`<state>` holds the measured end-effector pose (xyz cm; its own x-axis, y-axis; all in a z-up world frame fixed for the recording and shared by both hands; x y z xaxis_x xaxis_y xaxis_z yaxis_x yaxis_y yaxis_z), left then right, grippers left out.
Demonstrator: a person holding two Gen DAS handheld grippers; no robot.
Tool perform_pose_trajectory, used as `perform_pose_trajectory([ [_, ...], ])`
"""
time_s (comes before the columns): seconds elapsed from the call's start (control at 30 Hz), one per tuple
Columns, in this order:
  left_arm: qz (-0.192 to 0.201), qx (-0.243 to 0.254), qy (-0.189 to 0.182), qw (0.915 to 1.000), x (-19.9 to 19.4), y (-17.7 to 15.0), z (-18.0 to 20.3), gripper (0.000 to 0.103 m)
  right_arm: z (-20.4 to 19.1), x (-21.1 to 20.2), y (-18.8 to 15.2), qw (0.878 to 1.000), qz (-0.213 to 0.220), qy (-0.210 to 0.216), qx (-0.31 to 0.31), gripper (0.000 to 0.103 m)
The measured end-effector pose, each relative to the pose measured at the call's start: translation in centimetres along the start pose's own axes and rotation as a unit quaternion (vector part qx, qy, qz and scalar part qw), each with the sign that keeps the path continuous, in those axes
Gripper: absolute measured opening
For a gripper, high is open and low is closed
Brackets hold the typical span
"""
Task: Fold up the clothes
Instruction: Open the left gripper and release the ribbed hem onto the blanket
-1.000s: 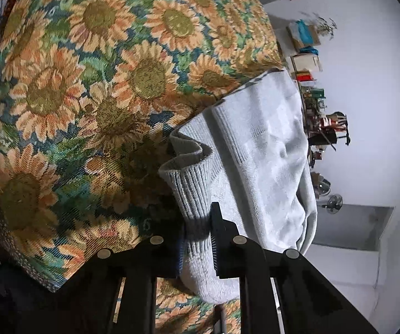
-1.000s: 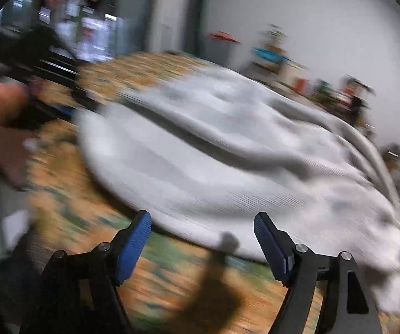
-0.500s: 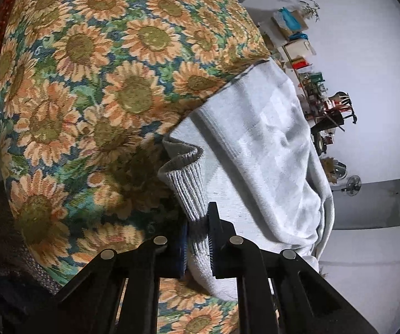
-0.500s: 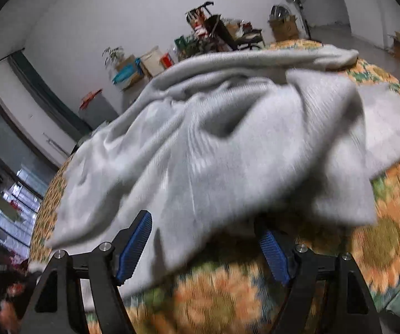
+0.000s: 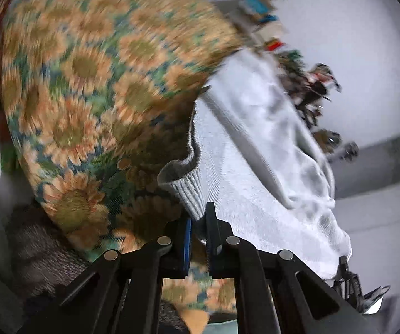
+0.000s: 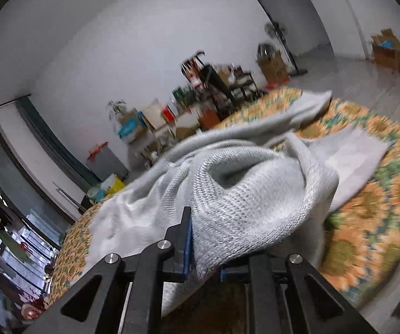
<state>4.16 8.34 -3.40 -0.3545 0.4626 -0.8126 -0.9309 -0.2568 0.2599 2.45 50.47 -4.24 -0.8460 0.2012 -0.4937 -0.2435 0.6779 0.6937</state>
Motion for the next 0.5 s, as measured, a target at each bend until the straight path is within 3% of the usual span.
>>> perform_pose_trajectory([
  [0.1,-0.004,0.024,-0.002,0.9997,-2.8,-1.2,-1.2,0.005,0.8,-2.1,-2.5,0.999,-0.032,-0.035,-0.007,0.015],
  [0.2,-0.040,0.007,0.025,0.9989,-1.9,-2.6,-4.1,0.005,1.9,-3.9,-5.3,0.995,-0.072,-0.072,-0.010,0.016],
  [0.3,-0.074,-0.012,0.051,0.9958,-0.2,-3.6,-6.2,0.005,3.2,-1.8,-10.7,0.980,-0.171,-0.097,-0.005,0.022],
  [0.33,-0.075,-0.012,0.057,0.9955,-0.2,-3.5,-6.2,0.005,2.2,-1.9,-11.2,0.979,-0.180,-0.092,-0.028,0.025],
  [0.47,-0.080,-0.010,0.079,0.9936,0.0,-3.3,-6.3,0.005,-3.5,-3.4,-8.5,0.975,-0.141,-0.064,-0.157,0.043],
  [0.5,-0.081,-0.010,0.085,0.9931,0.0,-3.2,-6.3,0.005,-4.9,-3.7,-7.5,0.973,-0.129,-0.054,-0.182,0.052],
])
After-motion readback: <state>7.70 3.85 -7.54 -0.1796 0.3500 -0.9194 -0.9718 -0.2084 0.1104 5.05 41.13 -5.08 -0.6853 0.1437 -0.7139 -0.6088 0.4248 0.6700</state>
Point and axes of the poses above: each gripper's, at about its wrist camera, not at the fingertips, and x roughly the way its jaws point, z to its right, y to its top, the point moved 7 cm from there along x, roughly the way its jaws point, and after that the axes turned 6 degrees about y, right-handed, at the moved point
